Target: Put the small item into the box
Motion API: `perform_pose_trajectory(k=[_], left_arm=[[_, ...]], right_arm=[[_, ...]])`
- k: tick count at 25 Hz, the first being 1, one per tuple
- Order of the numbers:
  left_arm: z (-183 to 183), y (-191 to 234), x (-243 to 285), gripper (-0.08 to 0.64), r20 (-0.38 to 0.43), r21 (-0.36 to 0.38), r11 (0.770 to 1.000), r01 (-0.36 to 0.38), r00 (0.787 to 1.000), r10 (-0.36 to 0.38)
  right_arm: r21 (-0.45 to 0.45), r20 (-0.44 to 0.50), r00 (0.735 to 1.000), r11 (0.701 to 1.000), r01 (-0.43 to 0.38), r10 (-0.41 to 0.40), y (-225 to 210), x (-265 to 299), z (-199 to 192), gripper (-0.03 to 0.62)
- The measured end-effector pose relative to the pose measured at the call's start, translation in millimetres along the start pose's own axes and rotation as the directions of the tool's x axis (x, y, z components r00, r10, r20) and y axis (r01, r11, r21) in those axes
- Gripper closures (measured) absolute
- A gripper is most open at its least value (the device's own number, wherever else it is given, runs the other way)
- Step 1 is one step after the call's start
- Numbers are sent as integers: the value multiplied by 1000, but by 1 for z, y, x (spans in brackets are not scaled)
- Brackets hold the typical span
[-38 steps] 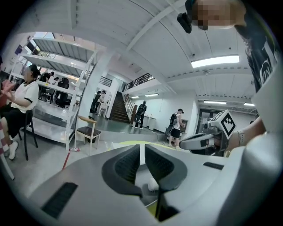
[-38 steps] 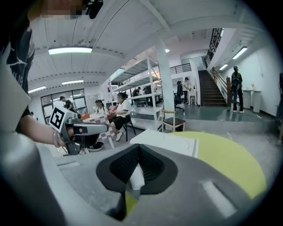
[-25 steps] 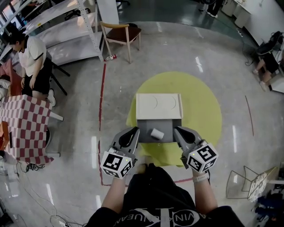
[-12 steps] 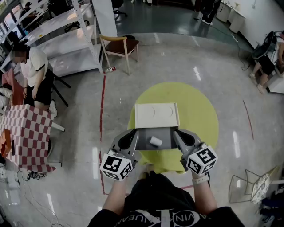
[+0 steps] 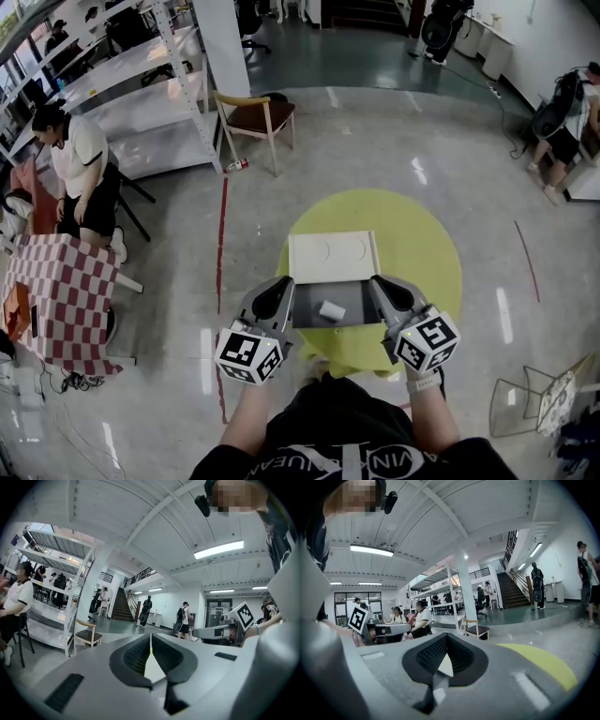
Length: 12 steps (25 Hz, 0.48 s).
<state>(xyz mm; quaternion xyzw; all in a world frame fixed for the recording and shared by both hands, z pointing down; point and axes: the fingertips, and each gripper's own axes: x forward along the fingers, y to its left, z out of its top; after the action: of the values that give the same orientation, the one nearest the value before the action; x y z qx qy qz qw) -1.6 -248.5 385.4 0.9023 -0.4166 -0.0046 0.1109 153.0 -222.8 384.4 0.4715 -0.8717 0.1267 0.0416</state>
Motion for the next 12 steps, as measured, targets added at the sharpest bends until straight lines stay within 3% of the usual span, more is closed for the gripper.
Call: perform_pose_trajectory(k=[12], left_arm=[[24,4,0,540,43,30,1000,-9,999,8]], right_arm=[[-30,57,998,1000,5,-3,-1,0,26,586]])
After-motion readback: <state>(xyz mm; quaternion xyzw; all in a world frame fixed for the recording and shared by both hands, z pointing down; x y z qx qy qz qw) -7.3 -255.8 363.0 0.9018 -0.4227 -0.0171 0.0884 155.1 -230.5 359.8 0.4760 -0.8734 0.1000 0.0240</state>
